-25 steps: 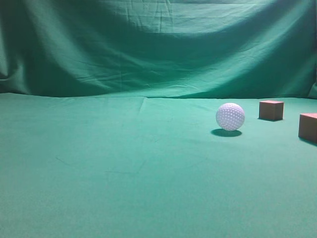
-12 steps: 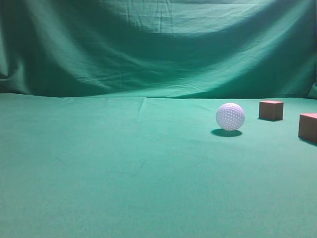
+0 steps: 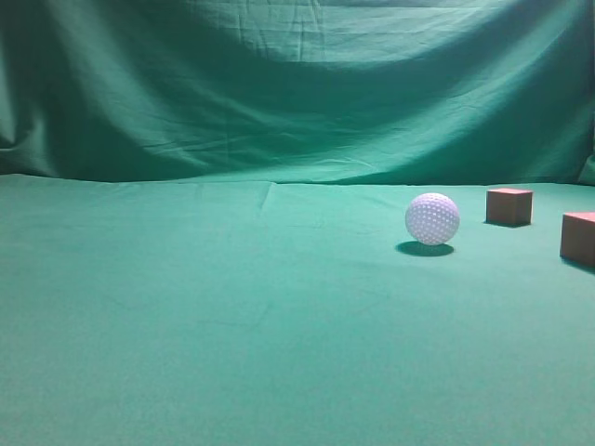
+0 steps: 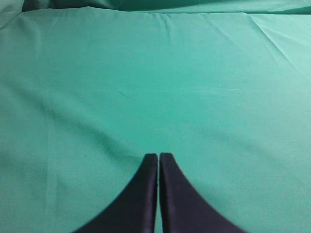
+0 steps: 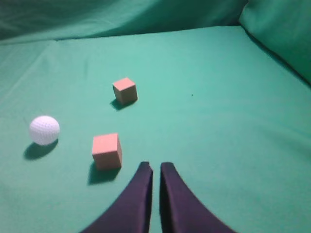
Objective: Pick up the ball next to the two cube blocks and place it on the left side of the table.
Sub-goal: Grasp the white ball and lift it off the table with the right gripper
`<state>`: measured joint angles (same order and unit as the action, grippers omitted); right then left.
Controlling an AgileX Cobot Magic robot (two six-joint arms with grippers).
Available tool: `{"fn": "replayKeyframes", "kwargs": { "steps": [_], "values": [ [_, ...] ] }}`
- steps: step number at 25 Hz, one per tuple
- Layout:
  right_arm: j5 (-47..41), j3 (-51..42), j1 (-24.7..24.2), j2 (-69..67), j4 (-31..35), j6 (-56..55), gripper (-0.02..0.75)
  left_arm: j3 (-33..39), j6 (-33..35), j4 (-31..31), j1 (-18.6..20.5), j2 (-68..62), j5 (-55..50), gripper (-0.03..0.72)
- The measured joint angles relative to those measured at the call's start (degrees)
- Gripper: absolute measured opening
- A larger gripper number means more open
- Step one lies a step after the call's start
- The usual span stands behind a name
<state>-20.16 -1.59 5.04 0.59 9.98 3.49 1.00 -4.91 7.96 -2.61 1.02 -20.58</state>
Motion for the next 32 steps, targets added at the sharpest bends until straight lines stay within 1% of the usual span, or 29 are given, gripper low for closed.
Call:
{"fn": "replayKeyframes", "kwargs": {
  "steps": [4,7,8,11,13,16,18,20,28,30,32],
  "values": [
    [12.3,-0.1,0.0,0.0,7.5,-3.8,0.048,0.0,0.0,0.0,0.0,0.0,0.0,0.0],
    [22.4,-0.1,0.0,0.0,9.3,-4.1,0.048,0.0,0.0,0.0,0.0,0.0,0.0,0.0],
    [22.4,0.5,0.0,0.0,9.3,-3.5,0.048,0.0,0.0,0.0,0.0,0.0,0.0,0.0],
    [18.7,7.0,0.0,-0.7,8.2,1.0,0.048,0.0,0.0,0.0,0.0,0.0,0.0,0.0],
    [15.0,13.6,0.0,-3.8,7.6,3.8,0.048,0.0,0.0,0.0,0.0,0.0,0.0,0.0],
    [7.0,22.4,0.0,-11.4,7.4,4.9,0.048,0.0,0.0,0.0,0.0,0.0,0.0,0.0],
    [2.2,26.3,0.0,-17.6,7.4,5.5,0.048,0.0,0.0,0.0,0.0,0.0,0.0,0.0],
    [-0.1,28.3,0.0,-21.8,7.2,6.7,0.048,0.0,0.0,0.0,0.0,0.0,0.0,0.0],
    [-0.1,29.2,0.6,-34.1,7.4,8.3,0.048,0.0,0.0,0.0,0.0,0.0,0.0,0.0],
    [-3.7,30.8,2.6,-37.3,7.4,12.6,0.048,0.0,0.0,0.0,0.0,0.0,0.0,0.0],
    [-11.1,33.9,5.2,-41.3,7.4,17.1,0.048,0.0,0.0,0.0,0.0,0.0,0.0,0.0]
  ]
}}
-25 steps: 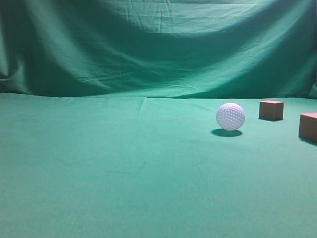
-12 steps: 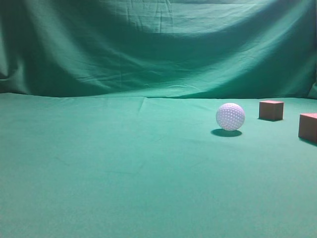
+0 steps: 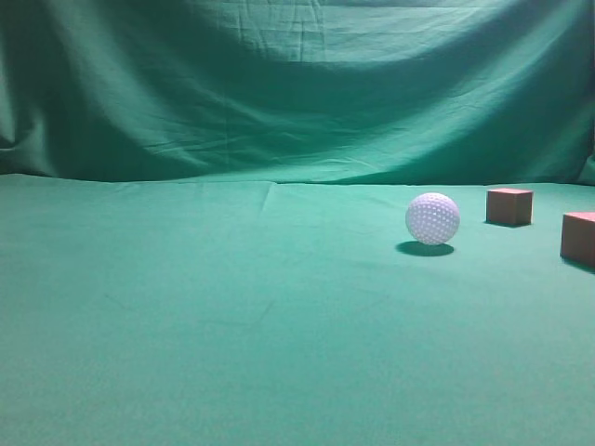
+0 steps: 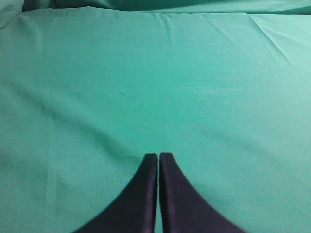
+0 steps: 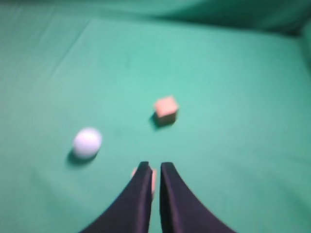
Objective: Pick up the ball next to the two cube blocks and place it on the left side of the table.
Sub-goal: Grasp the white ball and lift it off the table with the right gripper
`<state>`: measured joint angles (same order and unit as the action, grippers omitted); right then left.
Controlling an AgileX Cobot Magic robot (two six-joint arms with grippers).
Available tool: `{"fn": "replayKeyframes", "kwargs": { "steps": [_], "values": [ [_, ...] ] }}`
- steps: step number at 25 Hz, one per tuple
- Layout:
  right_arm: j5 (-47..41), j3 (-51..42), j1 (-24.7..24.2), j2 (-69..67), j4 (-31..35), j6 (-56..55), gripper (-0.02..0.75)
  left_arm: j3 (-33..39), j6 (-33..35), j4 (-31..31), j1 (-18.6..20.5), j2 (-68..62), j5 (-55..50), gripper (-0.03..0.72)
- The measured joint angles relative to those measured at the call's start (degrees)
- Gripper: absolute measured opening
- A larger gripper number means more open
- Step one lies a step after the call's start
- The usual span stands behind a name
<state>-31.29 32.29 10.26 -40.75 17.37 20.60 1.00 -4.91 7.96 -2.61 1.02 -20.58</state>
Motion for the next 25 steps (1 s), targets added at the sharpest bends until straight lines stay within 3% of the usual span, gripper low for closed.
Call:
{"fn": "replayKeyframes", "kwargs": {
  "steps": [1,2,6,13,18,19,20,25],
  "values": [
    [-3.2,2.0,1.3,-2.7,0.0,1.3,0.048,0.0,0.0,0.0,0.0,0.0,0.0,0.0],
    [-6.7,4.0,2.3,-5.1,0.0,2.1,0.0,0.0,0.0,0.0,0.0,0.0,0.0,0.0],
    [-14.1,11.0,5.8,-16.3,-0.3,2.4,0.0,0.0,0.0,0.0,0.0,0.0,0.0,0.0],
    [-13.1,18.0,15.2,-32.3,-5.7,0.6,0.0,0.0,0.0,0.0,0.0,0.0,0.0,0.0],
    [-12.0,23.5,16.6,-44.4,-5.7,-0.4,0.0,0.0,0.0,0.0,0.0,0.0,0.0,0.0],
    [-11.7,25.0,16.6,-46.2,-5.6,-0.4,0.048,0.0,0.0,0.0,0.0,0.0,0.0,0.0],
    [-11.6,26.1,16.6,-47.7,-5.6,-0.3,0.048,0.0,0.0,0.0,0.0,0.0,0.0,0.0],
    [-10.9,30.0,16.6,-54.4,-5.0,1.9,0.34,0.0,0.0,0.0,0.0,0.0,0.0,0.0]
  ]
}}
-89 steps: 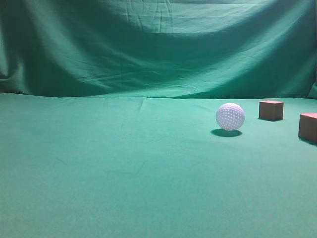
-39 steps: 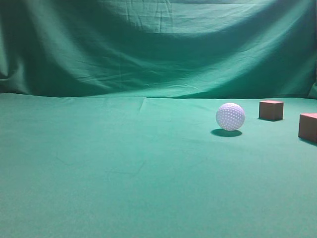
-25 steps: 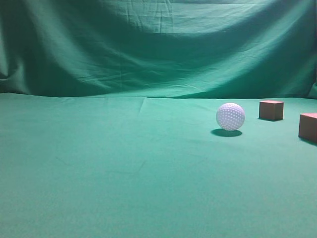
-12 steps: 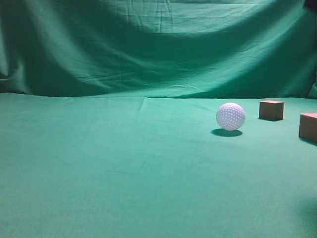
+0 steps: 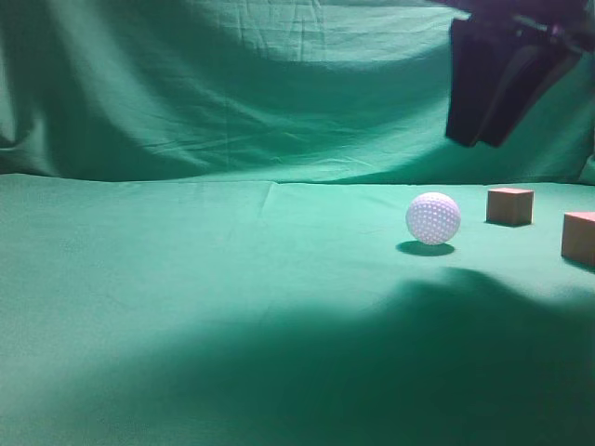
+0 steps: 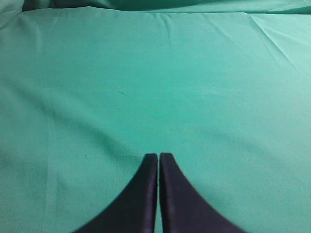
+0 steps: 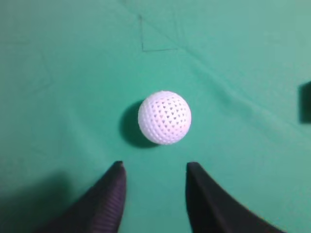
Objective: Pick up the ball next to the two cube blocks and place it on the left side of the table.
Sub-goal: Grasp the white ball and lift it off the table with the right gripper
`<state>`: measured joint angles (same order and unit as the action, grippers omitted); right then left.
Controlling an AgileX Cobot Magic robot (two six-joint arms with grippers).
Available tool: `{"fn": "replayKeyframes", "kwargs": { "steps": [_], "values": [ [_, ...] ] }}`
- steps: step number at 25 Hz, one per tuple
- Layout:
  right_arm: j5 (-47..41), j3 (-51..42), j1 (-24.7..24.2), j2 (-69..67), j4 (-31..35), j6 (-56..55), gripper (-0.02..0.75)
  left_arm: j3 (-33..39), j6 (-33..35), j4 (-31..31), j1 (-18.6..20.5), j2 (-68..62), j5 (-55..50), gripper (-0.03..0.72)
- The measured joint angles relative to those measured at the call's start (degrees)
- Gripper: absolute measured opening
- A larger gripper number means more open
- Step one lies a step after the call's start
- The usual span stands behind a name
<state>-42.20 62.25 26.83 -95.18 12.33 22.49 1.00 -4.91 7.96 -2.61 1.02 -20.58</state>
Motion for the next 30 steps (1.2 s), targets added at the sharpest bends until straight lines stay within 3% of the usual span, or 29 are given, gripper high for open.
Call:
{"fn": "replayKeyframes", "kwargs": {
  "steps": [3,5,11,12,18,24,30],
  "values": [
    [1.9,0.5,0.0,-2.8,0.2,1.8,0.512,0.0,0.0,0.0,0.0,0.0,0.0,0.0],
    [3.5,0.5,0.0,-4.8,1.1,2.3,0.58,0.0,0.0,0.0,0.0,0.0,0.0,0.0],
    [9.3,0.5,0.0,-9.7,1.6,2.7,0.573,0.0,0.0,0.0,0.0,0.0,0.0,0.0],
    [10.0,0.5,0.0,-10.2,1.6,2.7,0.512,0.0,0.0,0.0,0.0,0.0,0.0,0.0],
    [13.1,0.5,0.0,-11.1,1.9,2.7,0.316,0.0,0.0,0.0,0.0,0.0,0.0,0.0],
    [11.7,2.7,0.0,-11.1,3.4,2.7,0.331,0.0,0.0,0.0,0.0,0.0,0.0,0.0],
    [10.3,16.2,4.1,-11.7,12.4,4.3,0.331,0.0,0.0,0.0,0.0,0.0,0.0,0.0]
  ]
}}
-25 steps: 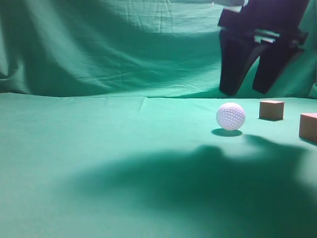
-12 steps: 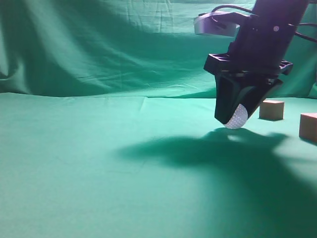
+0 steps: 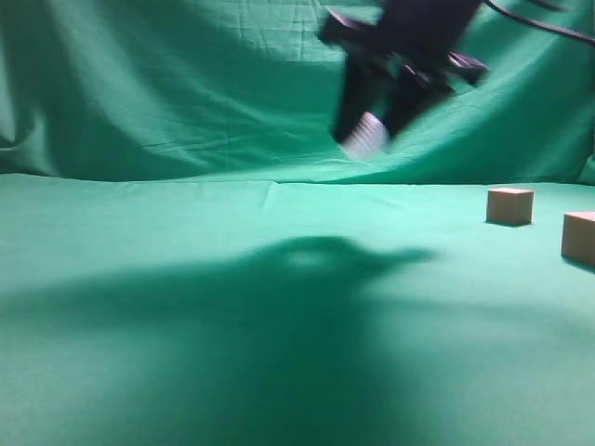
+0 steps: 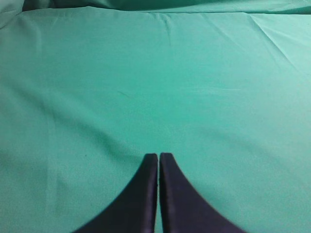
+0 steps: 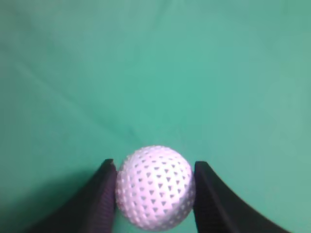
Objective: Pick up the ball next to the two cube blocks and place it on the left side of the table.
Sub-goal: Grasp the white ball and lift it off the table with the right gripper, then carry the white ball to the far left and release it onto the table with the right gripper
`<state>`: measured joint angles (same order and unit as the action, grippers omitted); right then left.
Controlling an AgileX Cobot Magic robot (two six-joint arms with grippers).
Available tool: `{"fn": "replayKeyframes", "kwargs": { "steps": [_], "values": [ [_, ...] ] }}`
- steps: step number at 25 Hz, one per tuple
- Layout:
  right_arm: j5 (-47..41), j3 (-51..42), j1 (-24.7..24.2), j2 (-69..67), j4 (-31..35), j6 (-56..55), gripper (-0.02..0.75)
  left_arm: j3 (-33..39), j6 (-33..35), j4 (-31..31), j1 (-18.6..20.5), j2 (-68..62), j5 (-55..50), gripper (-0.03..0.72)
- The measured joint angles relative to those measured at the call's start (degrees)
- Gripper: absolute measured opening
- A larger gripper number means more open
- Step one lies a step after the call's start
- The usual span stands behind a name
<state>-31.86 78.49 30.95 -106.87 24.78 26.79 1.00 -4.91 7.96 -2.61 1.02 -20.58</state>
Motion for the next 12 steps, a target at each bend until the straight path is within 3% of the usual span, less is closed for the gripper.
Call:
{"fn": "replayKeyframes", "kwargs": {
  "steps": [4,5,12],
  "values": [
    [5.5,12.2,7.4,-5.3,4.3,6.0,0.331,0.0,0.0,0.0,0.0,0.0,0.0,0.0],
    [5.5,12.2,7.4,-5.3,4.3,6.0,0.331,0.0,0.0,0.0,0.0,0.0,0.0,0.0],
    [10.1,36.0,17.1,-25.6,7.8,7.9,0.331,0.0,0.0,0.0,0.0,0.0,0.0,0.0]
  ]
}}
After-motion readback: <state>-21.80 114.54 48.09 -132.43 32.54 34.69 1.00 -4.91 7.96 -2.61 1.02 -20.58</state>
